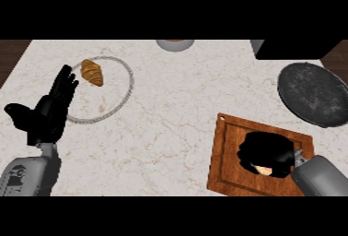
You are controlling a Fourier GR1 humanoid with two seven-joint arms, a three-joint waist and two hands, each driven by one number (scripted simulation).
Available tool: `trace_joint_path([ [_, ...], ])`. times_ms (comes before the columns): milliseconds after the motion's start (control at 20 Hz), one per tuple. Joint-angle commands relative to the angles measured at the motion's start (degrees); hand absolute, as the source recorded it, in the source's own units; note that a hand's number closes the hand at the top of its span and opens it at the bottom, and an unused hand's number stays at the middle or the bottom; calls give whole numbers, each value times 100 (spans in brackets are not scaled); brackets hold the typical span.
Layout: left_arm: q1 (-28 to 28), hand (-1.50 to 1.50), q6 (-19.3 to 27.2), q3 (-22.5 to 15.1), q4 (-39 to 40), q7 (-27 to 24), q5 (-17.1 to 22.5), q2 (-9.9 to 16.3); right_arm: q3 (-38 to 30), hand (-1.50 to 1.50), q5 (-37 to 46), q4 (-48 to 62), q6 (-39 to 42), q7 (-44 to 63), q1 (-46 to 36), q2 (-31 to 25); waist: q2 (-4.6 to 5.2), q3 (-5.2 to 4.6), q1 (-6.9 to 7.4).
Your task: Pick the cupcake from the cutting board and place it in the pan
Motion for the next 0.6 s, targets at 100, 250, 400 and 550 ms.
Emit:
trace_joint_path([
  [100, 186, 0, 67, 294, -51, -10, 87, 147, -1095, 150, -351, 7, 103, 2301, 1024, 721, -91, -11, -418],
  [250, 347, 0, 160, 249, -75, -16, -4, 84, -1604, 150, -426, -688, -427, 3317, 1351, 1203, -130, -13, -494],
  [400, 382, 0, 70, 311, -64, -90, 63, 139, -1731, 150, -414, -1795, -1026, 3796, 1675, 1602, -113, -13, -405],
  [550, 285, 0, 117, 139, -82, -147, -36, -5, -1858, 150, -686, -2980, -886, 4157, 2121, 1773, -77, -11, -344],
])
